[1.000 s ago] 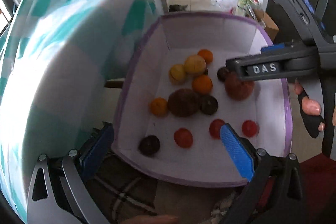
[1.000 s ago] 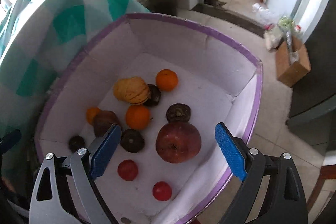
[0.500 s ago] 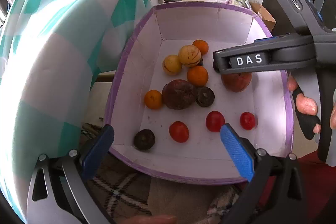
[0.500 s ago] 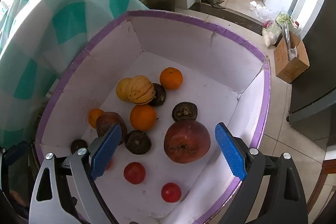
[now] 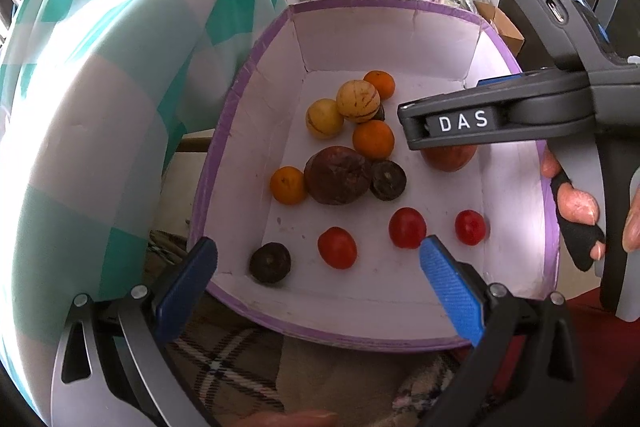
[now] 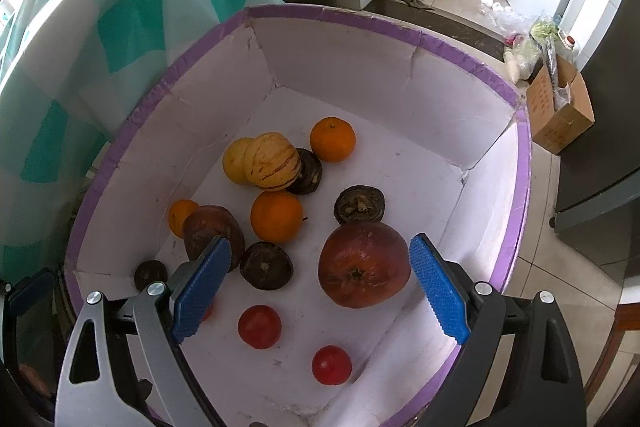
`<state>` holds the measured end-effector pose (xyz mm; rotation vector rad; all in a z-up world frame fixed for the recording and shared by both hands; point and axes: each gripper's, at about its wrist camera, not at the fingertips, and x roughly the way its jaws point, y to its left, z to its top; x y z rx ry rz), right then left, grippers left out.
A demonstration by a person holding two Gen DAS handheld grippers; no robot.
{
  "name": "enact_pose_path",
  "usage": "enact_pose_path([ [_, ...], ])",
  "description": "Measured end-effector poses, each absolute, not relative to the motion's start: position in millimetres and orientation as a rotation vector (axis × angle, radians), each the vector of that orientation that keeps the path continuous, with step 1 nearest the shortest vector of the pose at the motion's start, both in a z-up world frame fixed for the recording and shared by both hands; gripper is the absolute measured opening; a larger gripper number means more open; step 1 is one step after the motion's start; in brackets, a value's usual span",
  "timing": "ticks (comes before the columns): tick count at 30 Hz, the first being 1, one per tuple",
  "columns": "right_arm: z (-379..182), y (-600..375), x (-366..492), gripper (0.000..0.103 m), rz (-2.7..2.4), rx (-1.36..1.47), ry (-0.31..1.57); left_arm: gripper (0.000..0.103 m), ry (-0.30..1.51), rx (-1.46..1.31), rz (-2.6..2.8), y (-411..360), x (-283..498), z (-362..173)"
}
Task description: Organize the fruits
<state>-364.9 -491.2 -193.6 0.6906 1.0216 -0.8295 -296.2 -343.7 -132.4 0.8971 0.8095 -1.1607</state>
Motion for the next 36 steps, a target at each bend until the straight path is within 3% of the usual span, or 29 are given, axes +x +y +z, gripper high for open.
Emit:
enact_pose_path([
  [36,-197.0,-492.8,-362.4,0.088,-0.818,0.708,1.027,0.102,0.817,0.900,-1.162,-342.3,-297.2,-135.7],
])
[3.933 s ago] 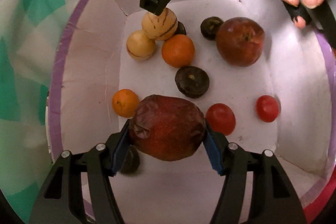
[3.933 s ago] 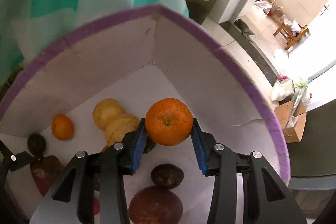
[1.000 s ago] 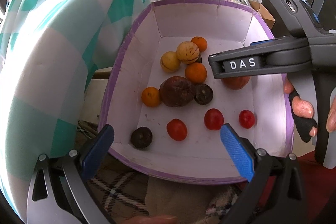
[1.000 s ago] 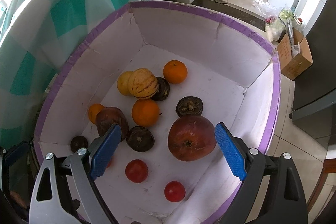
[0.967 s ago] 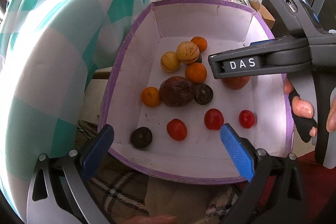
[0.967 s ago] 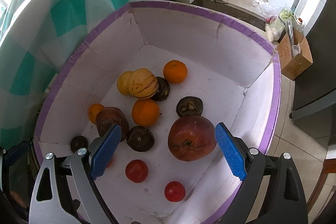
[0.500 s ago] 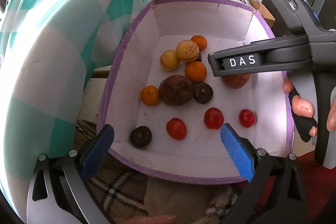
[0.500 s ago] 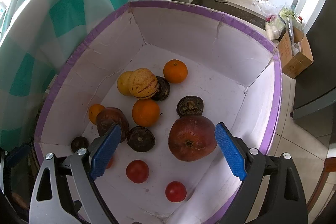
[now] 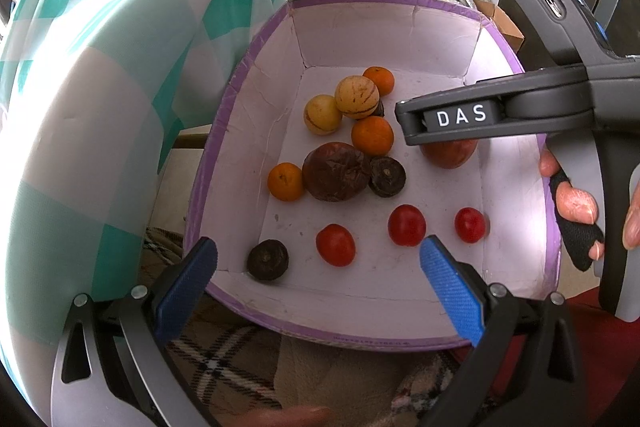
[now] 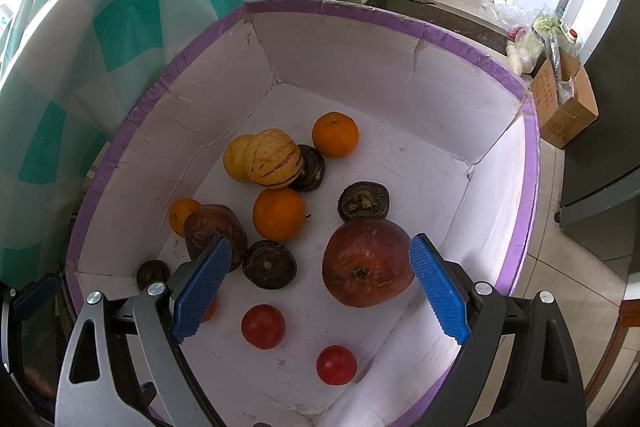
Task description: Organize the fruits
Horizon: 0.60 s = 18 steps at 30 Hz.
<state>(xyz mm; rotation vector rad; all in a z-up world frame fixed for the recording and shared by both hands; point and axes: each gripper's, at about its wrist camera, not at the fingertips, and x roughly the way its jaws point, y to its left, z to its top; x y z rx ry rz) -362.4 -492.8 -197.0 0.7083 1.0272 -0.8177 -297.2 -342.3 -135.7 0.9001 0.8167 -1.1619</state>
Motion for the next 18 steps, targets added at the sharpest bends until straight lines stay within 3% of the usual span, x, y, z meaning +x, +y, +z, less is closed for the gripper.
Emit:
enact_pose_path([
  [18,-194.5,-492.1,-360.0,0.088,-0.811,0.693,1.043,0.102,0.802,0.887,-1.166,-337.4,-299.4,-129.3],
])
